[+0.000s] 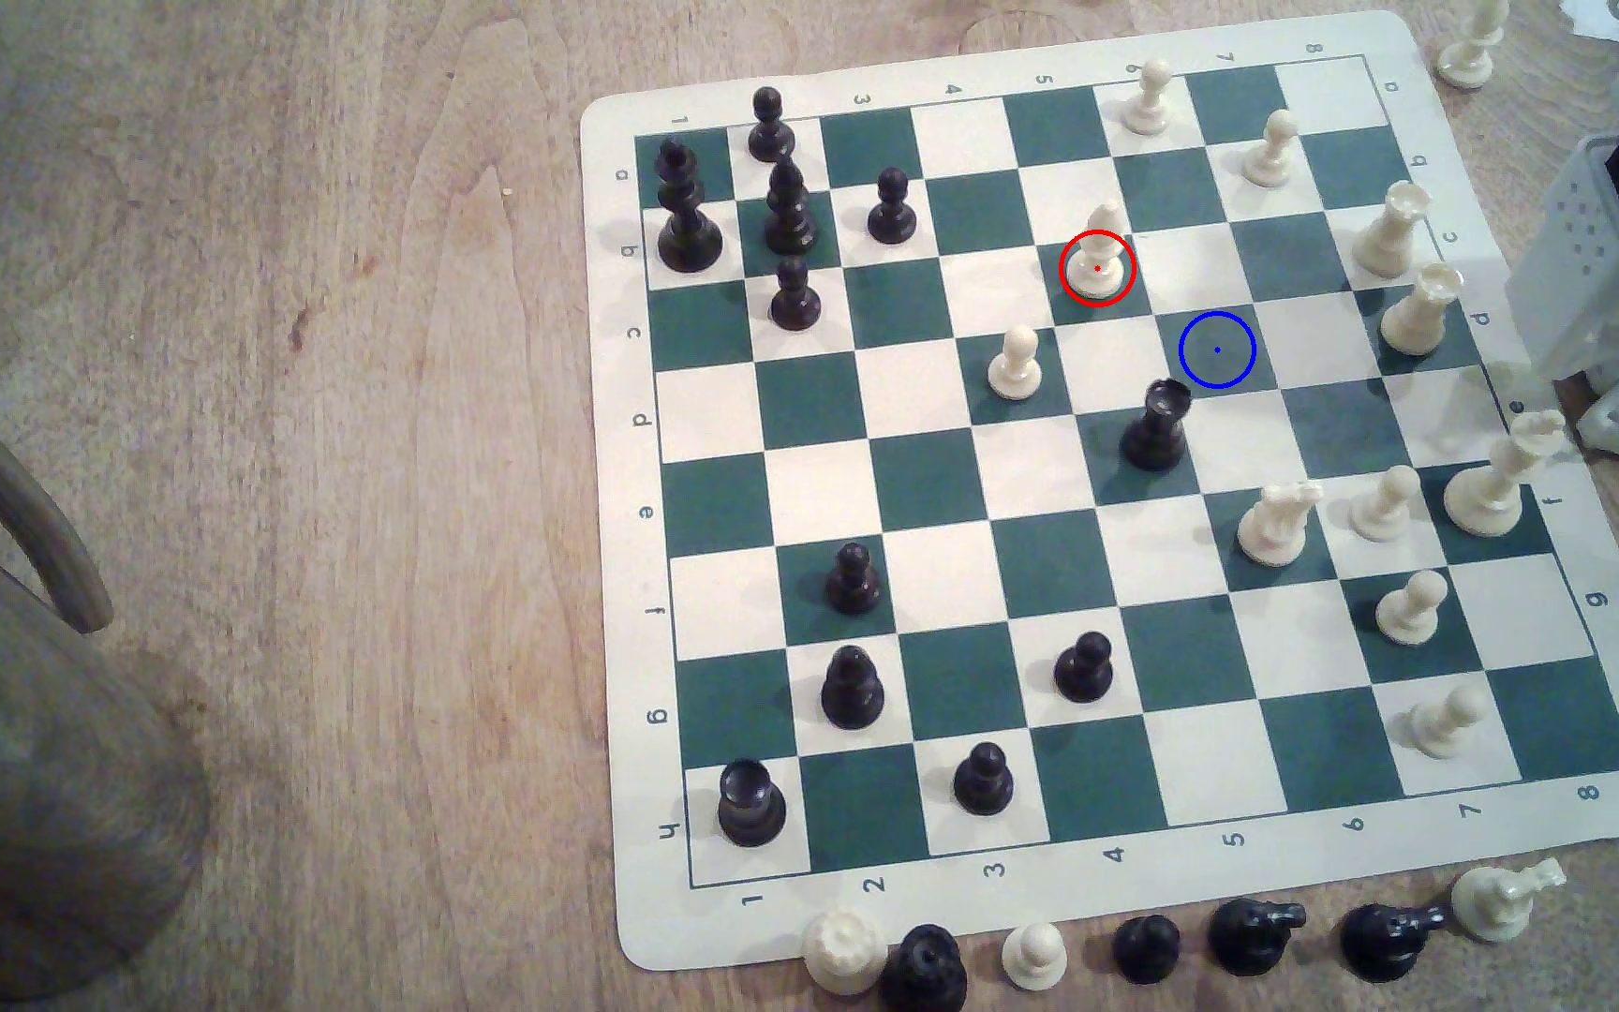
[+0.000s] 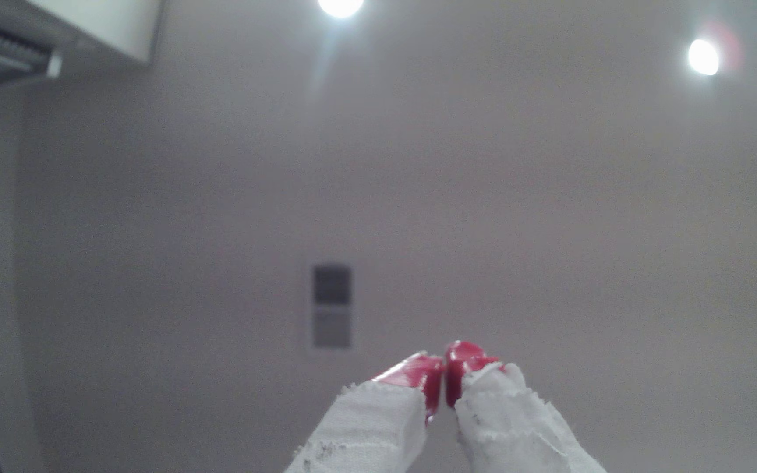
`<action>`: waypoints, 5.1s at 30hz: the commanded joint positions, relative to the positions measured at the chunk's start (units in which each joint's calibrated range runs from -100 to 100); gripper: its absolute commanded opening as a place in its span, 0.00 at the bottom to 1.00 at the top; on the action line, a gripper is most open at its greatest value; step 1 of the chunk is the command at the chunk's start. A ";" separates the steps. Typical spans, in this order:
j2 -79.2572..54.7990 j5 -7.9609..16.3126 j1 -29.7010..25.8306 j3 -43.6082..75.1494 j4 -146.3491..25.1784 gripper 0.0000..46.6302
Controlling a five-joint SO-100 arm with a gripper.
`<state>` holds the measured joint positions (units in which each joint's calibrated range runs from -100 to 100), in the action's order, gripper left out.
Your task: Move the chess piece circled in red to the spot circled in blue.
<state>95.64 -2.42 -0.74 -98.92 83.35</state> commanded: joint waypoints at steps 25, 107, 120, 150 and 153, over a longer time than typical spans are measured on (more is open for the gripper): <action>0.03 0.54 8.91 34.91 -82.45 0.00; -84.35 12.41 14.07 67.37 -142.48 0.38; -85.80 12.36 13.76 66.82 -142.48 0.29; -57.78 13.72 8.60 53.77 -153.04 0.01; -56.17 14.36 6.17 49.87 -152.39 0.01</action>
<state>35.32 11.36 7.96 -46.77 -70.04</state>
